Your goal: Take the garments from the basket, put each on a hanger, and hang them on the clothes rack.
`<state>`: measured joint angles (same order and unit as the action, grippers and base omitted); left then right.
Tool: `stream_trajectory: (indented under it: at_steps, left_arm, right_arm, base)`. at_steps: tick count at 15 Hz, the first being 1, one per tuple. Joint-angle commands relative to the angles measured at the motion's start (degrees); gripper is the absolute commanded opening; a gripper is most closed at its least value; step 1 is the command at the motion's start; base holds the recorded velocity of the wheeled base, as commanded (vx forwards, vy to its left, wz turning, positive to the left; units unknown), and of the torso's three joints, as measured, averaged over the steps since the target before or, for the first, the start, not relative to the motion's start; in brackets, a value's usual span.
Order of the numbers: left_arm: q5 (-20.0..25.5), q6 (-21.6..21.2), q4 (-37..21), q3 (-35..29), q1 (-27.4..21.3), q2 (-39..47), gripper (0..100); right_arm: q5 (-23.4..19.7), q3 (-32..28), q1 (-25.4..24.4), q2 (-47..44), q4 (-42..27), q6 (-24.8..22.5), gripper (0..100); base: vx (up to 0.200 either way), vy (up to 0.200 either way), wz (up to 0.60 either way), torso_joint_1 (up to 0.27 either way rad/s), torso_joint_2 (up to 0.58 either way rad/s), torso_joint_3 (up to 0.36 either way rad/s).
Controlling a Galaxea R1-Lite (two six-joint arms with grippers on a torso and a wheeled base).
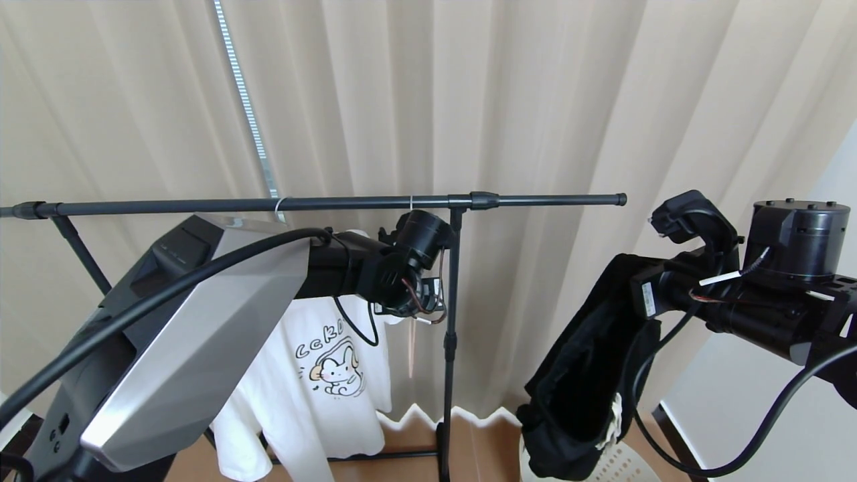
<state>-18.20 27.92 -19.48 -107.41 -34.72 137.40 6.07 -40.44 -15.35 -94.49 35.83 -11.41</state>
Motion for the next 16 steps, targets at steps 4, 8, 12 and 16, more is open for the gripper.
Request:
stream_trajectory:
  at_steps: [4, 8, 12, 16]
  left_arm:
    - [0.0, 0.0, -0.1, 0.2, 0.0, 0.0, 0]
    - [0.1, -3.2, 0.1, 3.5, -0.1, -5.2, 0]
    - [0.2, -7.4, 4.0, 11.3, -0.3, -12.7, 0]
    - [0.3, -15.3, 15.6, 26.4, -0.2, -19.0, 0]
  right_arm:
    - [0.0, 0.0, 0.0, -0.2, 0.0, 0.0, 0]
    - [0.0, 0.0, 0.0, 0.0, -0.1, 0.0, 0]
    - [0.0, 0.0, 0.0, 0.1, 0.0, 0.0, 0]
    - [0.0, 0.0, 0.0, 0.1, 0.0, 0.0, 0]
  base:
    - [0.0, 0.0, 0.0, 0.0, 0.0, 0.0]
    - [0.0, 0.0, 0.0, 0.0, 0.0, 0.0]
    - [0.0, 0.0, 0.0, 0.0, 0.0, 0.0]
    - [0.0, 0.0, 0.0, 0.0, 0.0, 0.0]
